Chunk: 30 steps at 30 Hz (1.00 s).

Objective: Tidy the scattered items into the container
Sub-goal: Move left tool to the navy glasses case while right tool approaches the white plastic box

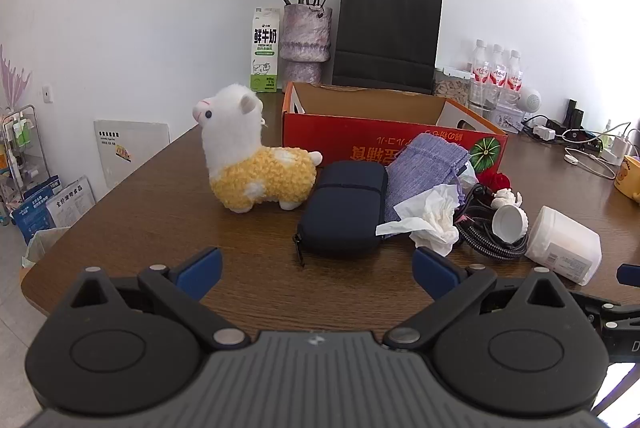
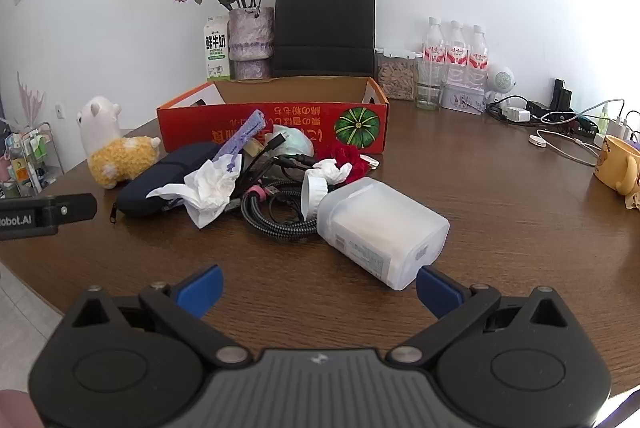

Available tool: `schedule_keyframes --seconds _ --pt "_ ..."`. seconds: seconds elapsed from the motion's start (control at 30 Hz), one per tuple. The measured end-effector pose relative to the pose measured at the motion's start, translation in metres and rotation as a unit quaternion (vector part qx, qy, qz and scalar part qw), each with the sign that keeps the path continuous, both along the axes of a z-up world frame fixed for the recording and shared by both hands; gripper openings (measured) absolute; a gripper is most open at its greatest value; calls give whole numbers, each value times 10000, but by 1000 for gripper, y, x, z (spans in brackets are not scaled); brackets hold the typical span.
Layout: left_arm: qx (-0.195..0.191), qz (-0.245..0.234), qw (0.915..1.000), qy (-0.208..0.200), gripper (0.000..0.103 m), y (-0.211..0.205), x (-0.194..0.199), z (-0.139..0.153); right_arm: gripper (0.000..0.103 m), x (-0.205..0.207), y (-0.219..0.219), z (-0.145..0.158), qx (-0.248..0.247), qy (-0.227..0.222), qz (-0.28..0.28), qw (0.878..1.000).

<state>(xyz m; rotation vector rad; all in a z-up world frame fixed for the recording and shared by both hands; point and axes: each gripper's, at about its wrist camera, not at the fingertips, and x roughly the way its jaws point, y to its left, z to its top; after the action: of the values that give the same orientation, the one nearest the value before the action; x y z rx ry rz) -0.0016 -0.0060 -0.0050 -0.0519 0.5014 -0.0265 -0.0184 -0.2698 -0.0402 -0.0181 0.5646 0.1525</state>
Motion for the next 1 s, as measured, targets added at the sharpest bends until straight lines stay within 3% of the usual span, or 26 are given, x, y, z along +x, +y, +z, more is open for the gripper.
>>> schedule_keyframes --seconds 0.77,1.0 --pt "32 -35 10000 63 103 -3 0 -3 103 1 -3 -2 -69 94 -30 9999" --pt "157 -51 9998 119 103 -5 15 -2 103 16 -11 -1 -347 38 -201 9992"
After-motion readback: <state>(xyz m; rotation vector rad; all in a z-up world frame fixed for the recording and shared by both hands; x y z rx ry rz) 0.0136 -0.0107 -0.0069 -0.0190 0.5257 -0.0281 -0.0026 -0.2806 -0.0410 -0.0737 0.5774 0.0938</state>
